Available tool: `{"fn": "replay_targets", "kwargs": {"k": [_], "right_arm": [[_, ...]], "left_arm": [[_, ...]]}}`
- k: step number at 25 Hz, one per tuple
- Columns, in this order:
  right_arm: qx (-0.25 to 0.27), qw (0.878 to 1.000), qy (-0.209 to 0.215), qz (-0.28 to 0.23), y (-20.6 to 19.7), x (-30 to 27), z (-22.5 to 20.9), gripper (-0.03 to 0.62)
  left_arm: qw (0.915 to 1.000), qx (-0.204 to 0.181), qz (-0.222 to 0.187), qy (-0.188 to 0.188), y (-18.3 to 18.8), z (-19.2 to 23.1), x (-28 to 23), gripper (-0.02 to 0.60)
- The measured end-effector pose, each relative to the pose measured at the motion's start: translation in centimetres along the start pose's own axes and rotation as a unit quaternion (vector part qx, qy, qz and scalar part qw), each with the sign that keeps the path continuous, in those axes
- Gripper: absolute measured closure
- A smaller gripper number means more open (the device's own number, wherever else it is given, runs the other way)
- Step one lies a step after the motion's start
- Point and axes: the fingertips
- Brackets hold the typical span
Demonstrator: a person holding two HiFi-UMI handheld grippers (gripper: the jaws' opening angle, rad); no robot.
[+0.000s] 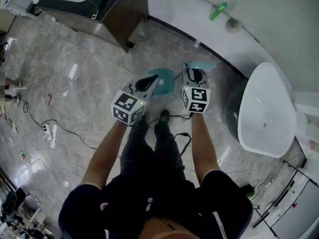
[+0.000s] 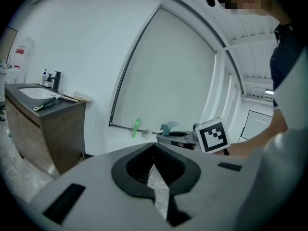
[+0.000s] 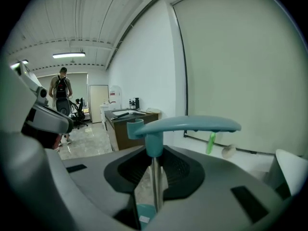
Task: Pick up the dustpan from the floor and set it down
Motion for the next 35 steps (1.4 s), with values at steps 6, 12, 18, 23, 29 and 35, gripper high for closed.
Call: {"fn": "replay_targets", "kwargs": {"k": [6,12,18,23,29,35], "right_arm": [[-0.010,1.000,-0.014,0.015,-4.9,-4.2,-3.2,0.498],[-0.025,0.999,-0.038,0.027,-8.3,-9.4,-6.1,0.498],[-0.024,0.998,-0.045,0.034,-10.4,-12.8,-7.4,0.499],[-0.029,0.997,-0.059,0.029,-11.5,-14.4,-8.9,0.499],[-0.032,0.997,-0.064,0.023,-11.8,-14.4,-9.7,0.499],[-0.045,0.995,-0.082,0.029,-13.6,-13.3,-11.3,0.499]], "left_arm": [[0.9996,0.017,0.020,0.004,-3.8,1.1,-2.9,0.569],[0.9983,0.036,0.046,0.004,-7.3,2.6,-5.6,0.569],[0.9970,0.051,0.058,0.007,-9.5,3.8,-7.0,0.569],[0.9961,0.057,0.066,0.006,-10.5,4.6,-7.8,0.569],[0.9956,0.060,0.072,0.001,-11.0,4.7,-8.4,0.569],[0.9955,0.060,0.074,-0.002,-10.9,4.8,-8.8,0.569]]}}
Point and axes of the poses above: the fingertips, and each gripper's own axes: x backward along the fingers, z to its left, y out of its top, and after that the axes turned 2 degrees about -x, right-handed
